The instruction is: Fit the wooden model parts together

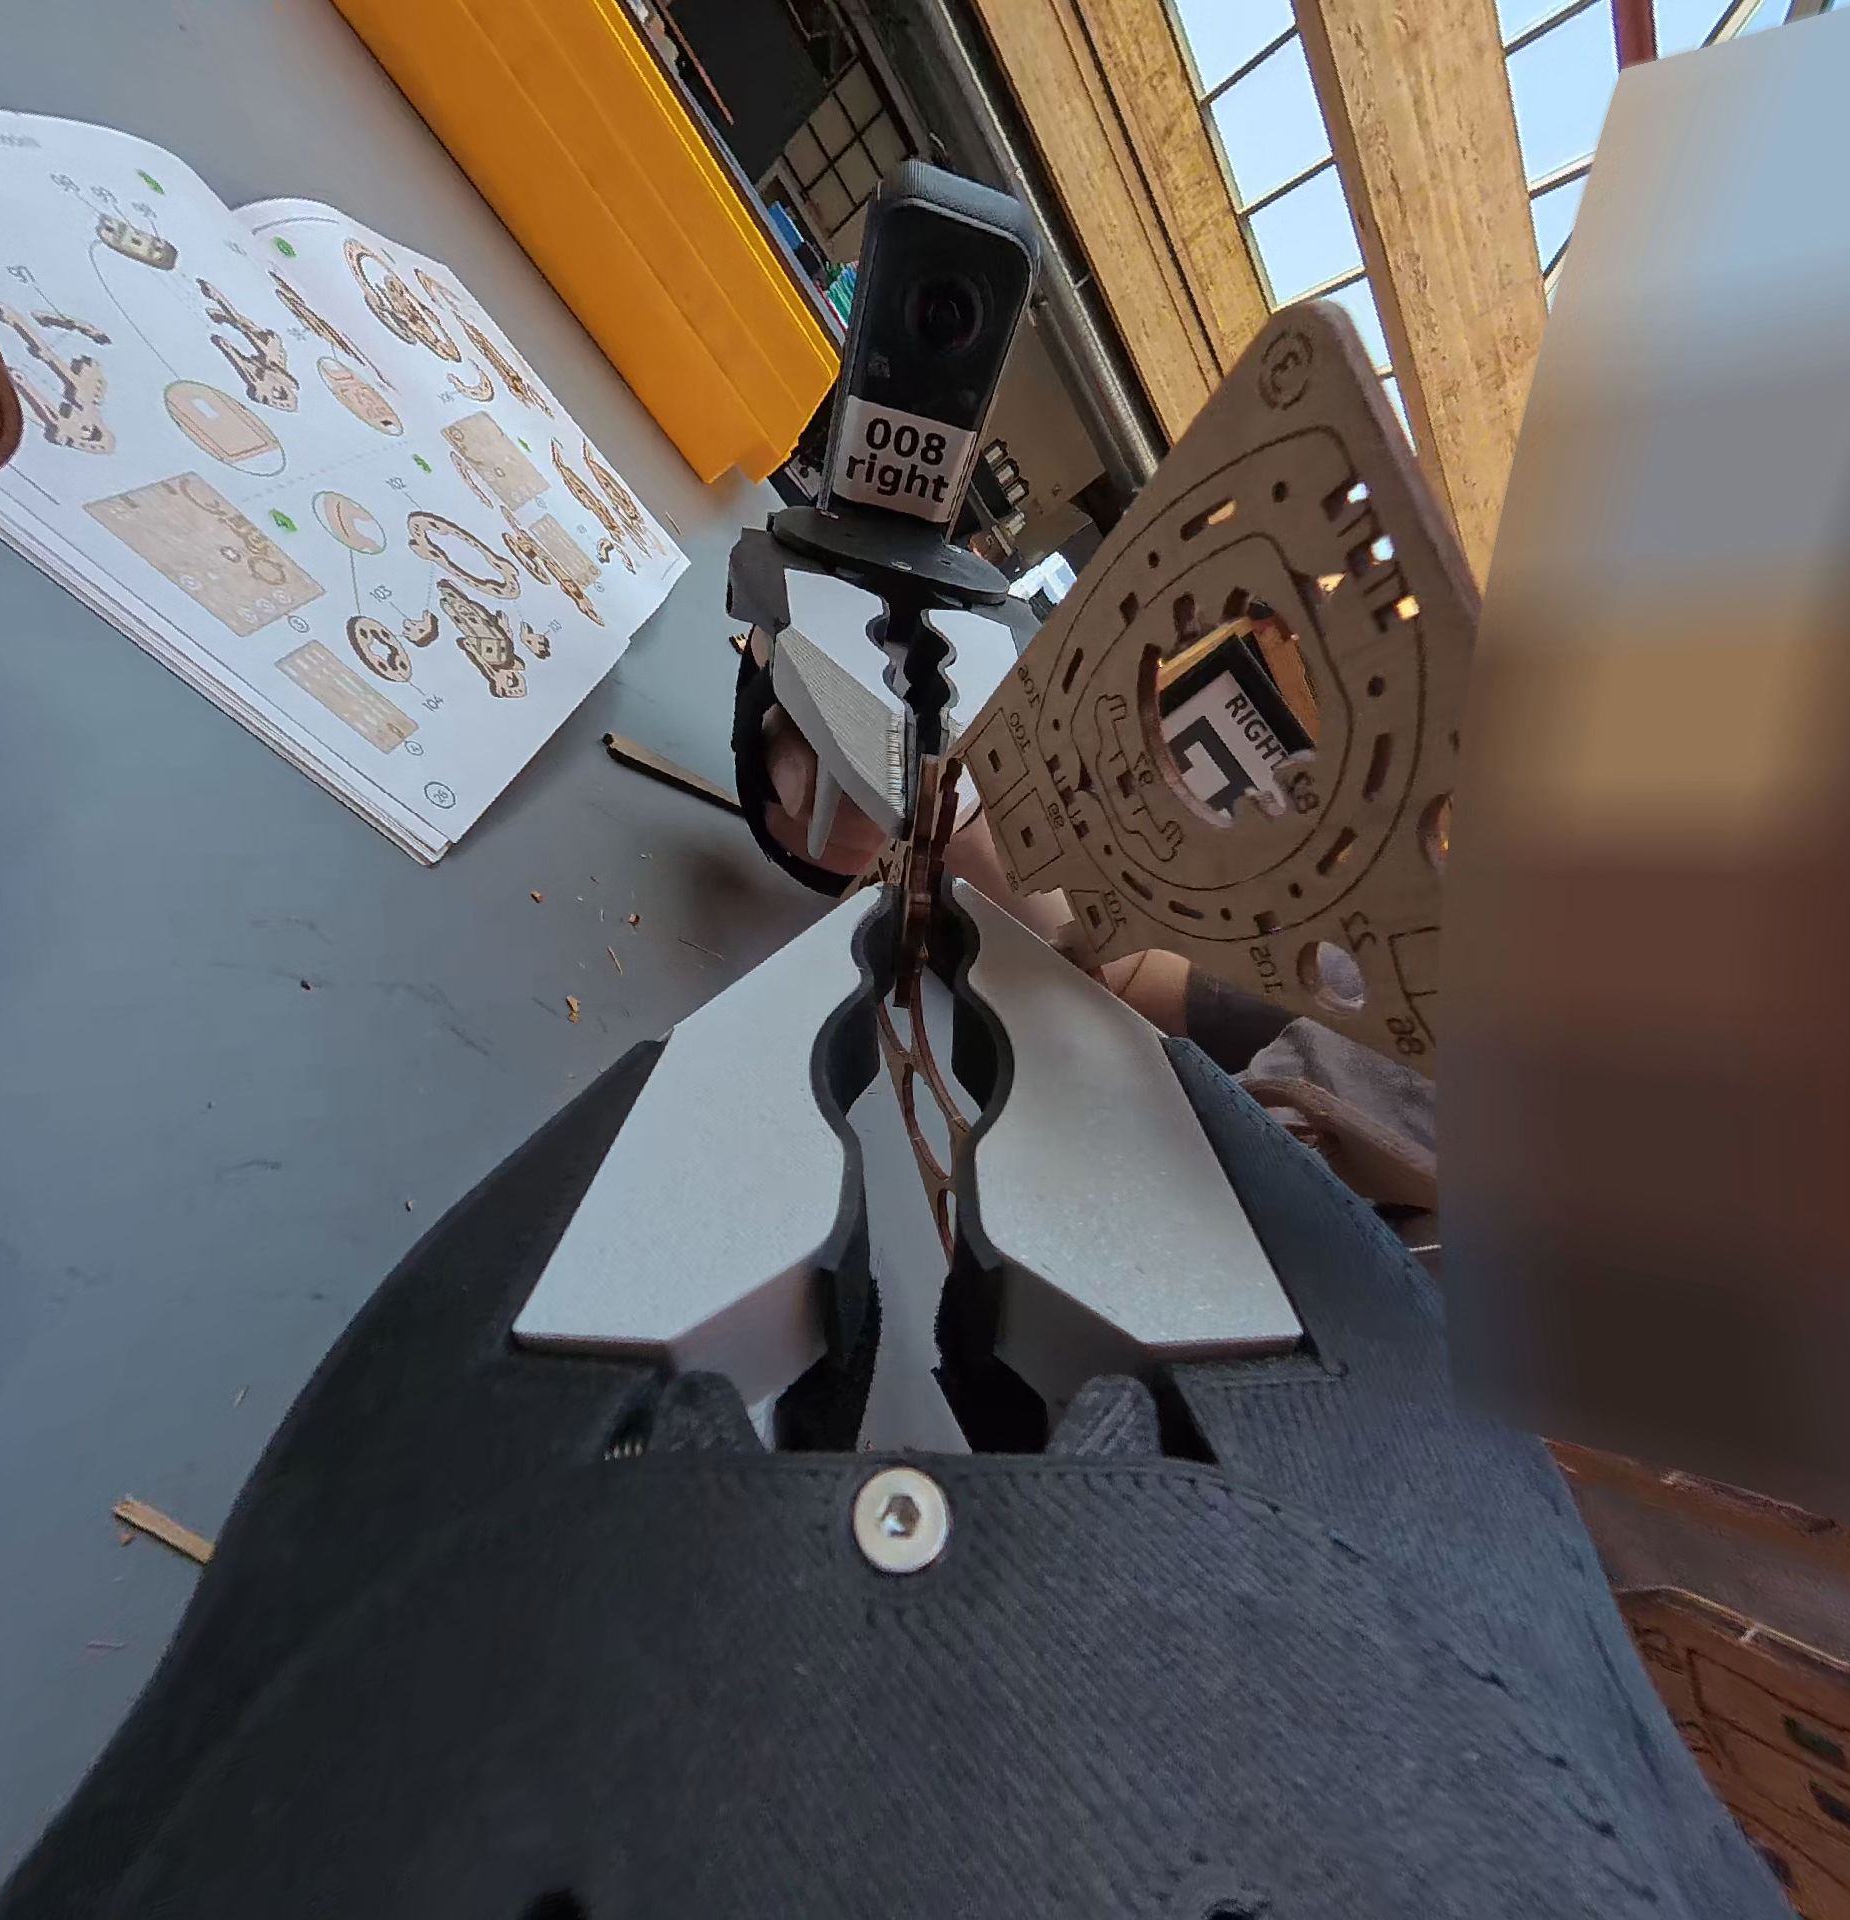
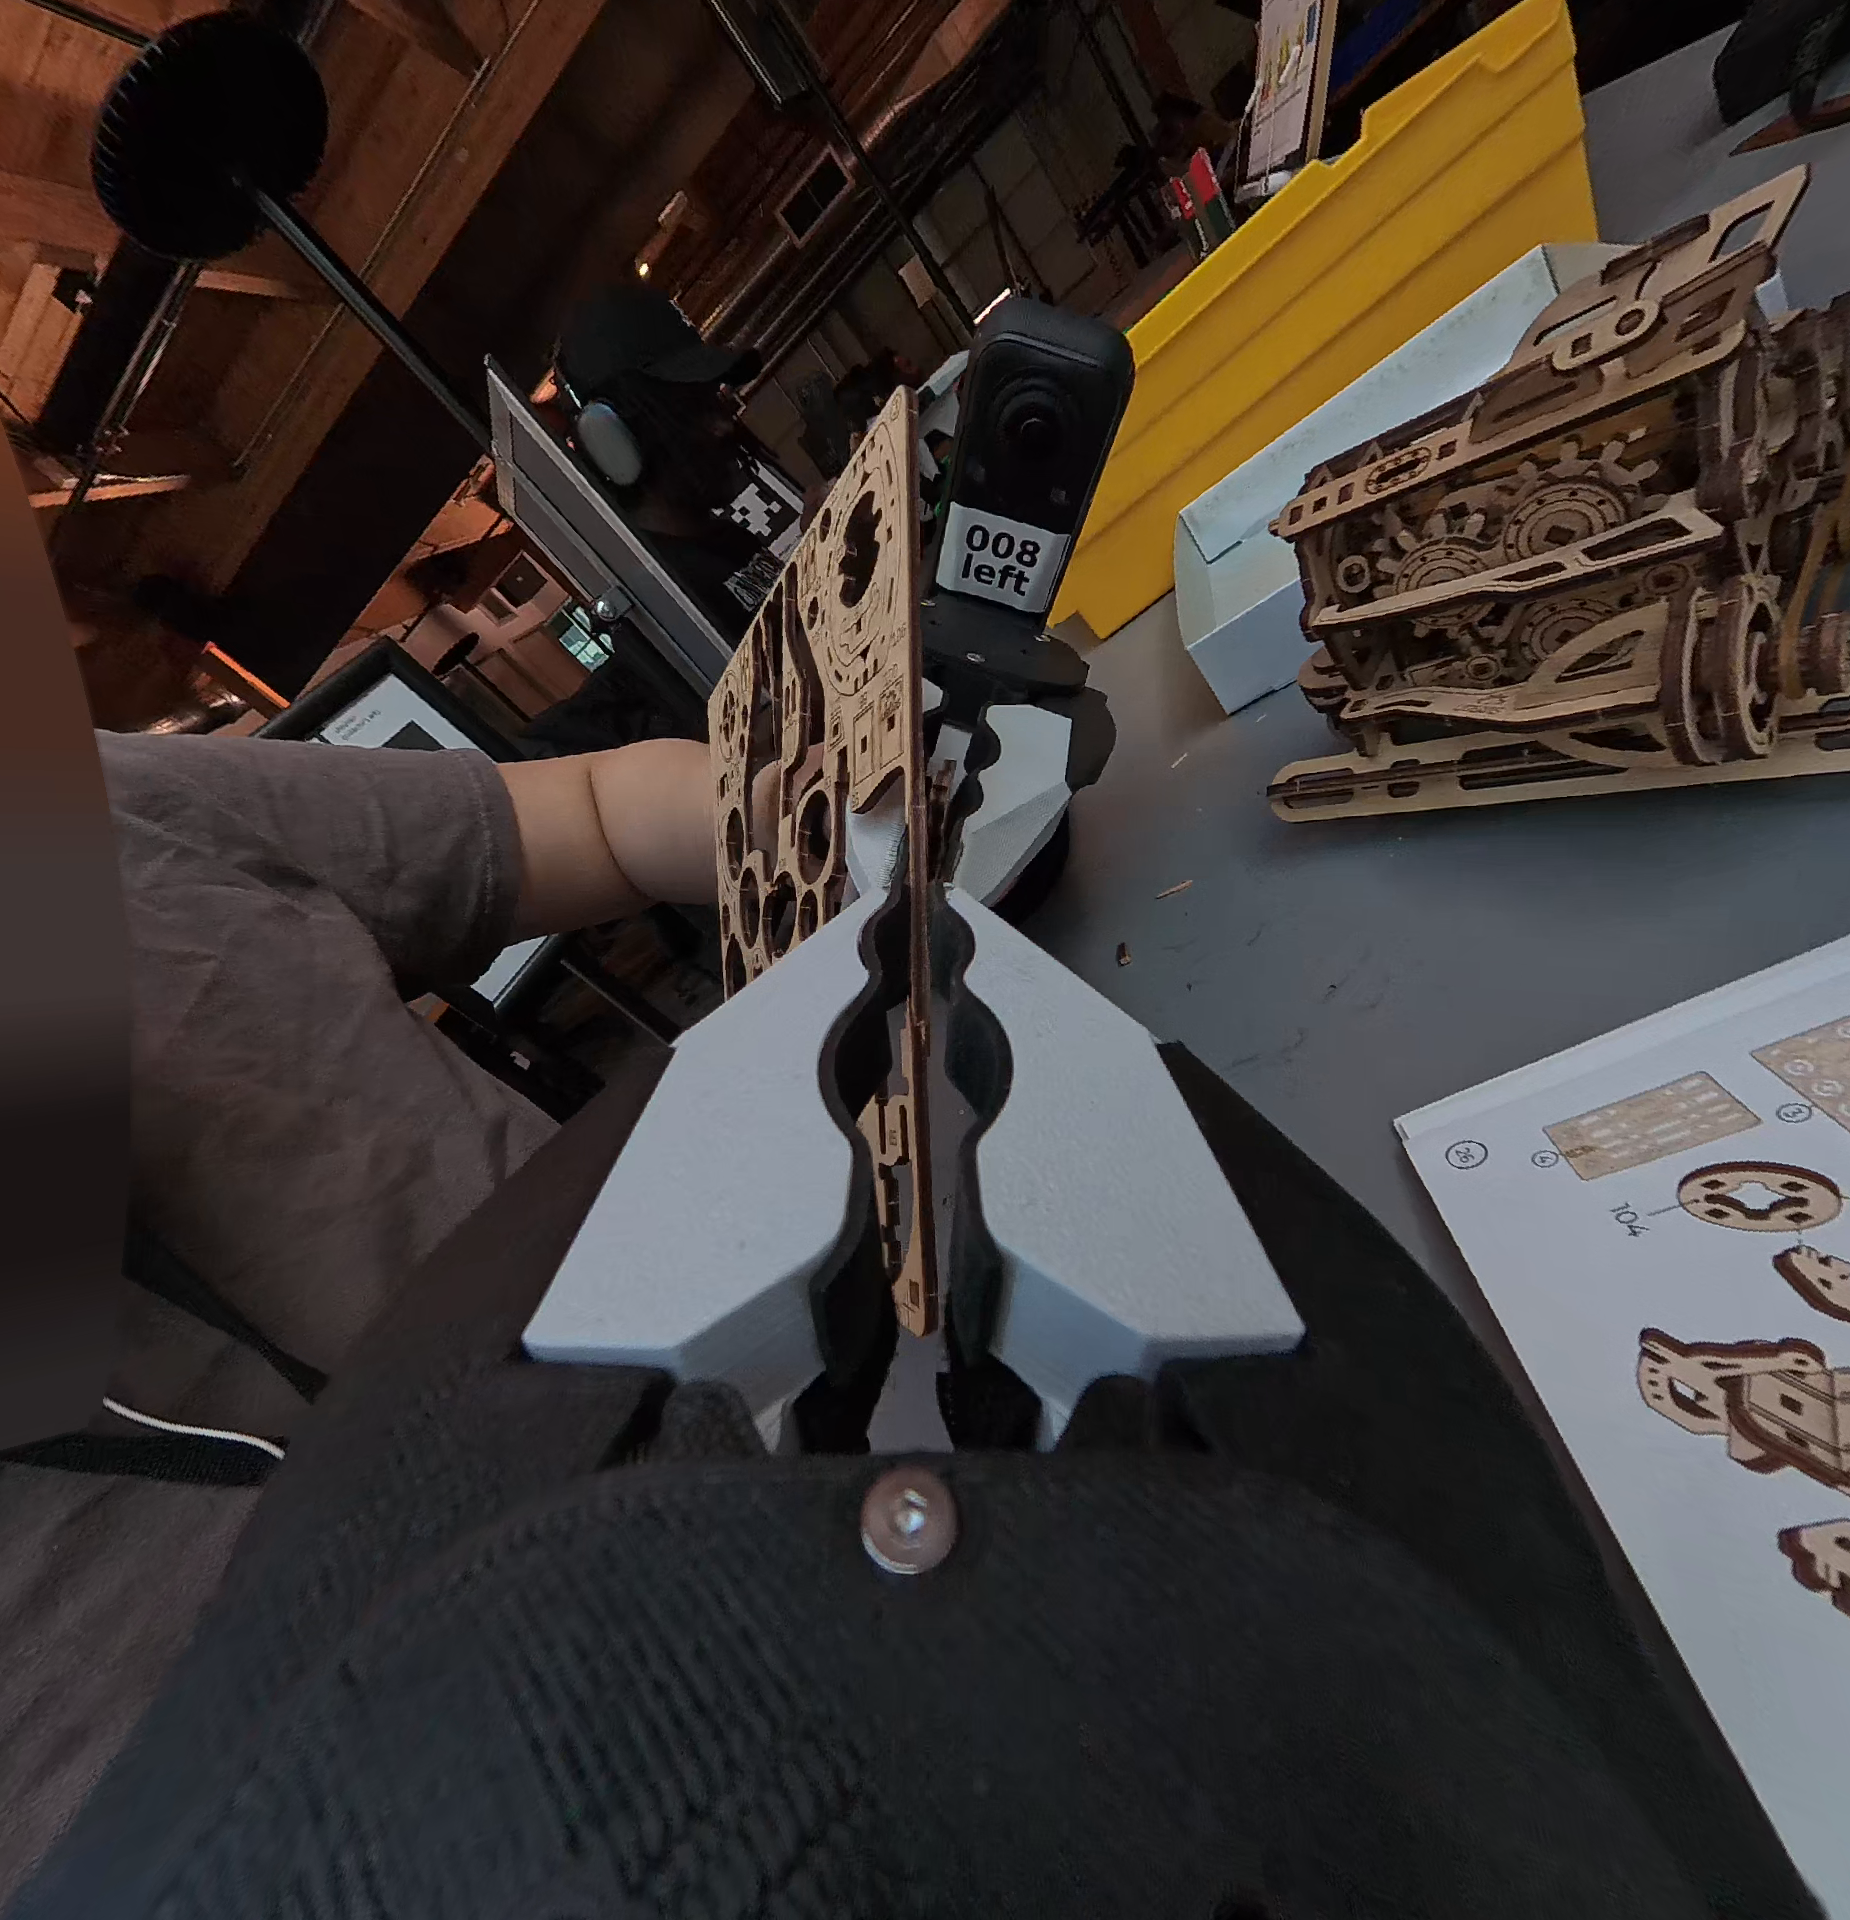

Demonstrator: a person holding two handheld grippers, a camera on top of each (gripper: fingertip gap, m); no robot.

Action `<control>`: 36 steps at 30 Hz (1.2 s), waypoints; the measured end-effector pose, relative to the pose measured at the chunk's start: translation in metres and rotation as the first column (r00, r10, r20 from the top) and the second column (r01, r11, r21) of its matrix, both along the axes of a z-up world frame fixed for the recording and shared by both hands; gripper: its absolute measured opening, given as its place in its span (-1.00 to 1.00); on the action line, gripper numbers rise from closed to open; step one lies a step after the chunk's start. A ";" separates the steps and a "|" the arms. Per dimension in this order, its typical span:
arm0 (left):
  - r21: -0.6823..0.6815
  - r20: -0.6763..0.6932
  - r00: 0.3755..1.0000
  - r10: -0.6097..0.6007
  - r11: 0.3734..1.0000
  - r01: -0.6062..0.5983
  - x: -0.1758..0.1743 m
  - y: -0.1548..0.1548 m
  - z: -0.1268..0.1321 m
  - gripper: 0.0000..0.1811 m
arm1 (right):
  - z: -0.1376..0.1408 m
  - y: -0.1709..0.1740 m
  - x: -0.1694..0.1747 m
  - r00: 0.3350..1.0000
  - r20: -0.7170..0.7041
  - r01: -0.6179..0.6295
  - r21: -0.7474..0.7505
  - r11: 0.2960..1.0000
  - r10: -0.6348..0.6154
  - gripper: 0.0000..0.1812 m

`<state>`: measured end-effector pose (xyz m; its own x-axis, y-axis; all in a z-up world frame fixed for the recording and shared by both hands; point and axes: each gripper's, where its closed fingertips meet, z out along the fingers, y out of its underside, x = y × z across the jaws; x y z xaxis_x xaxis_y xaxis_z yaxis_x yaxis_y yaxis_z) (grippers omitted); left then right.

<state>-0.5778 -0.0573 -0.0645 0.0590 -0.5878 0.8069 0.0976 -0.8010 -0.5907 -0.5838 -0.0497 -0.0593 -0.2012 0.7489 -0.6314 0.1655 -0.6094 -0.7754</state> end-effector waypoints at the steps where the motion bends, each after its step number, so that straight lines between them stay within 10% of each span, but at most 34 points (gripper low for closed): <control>1: 0.002 -0.004 1.000 0.010 1.000 -0.010 0.000 0.001 0.000 -0.96 | 0.000 0.001 0.000 1.000 0.000 0.004 -0.004 1.000 -0.004 -0.99; 18: 0.050 -0.049 0.997 0.058 0.997 -0.056 -0.001 0.002 -0.003 -1.00 | -0.005 0.002 -0.002 1.000 0.026 0.011 0.035 0.999 -0.012 -0.98; 36: -0.008 -0.003 1.000 0.019 1.000 -0.019 -0.008 -0.007 0.000 -0.90 | 0.008 0.002 0.001 0.996 -0.082 0.022 -0.282 0.959 -0.047 -0.99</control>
<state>-0.5861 -0.0646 -0.0644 0.0725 -0.5800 0.8114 0.1106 -0.8038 -0.5845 -0.5830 -0.0472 -0.0518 -0.2415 0.5521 -0.7980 0.0798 -0.8083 -0.5833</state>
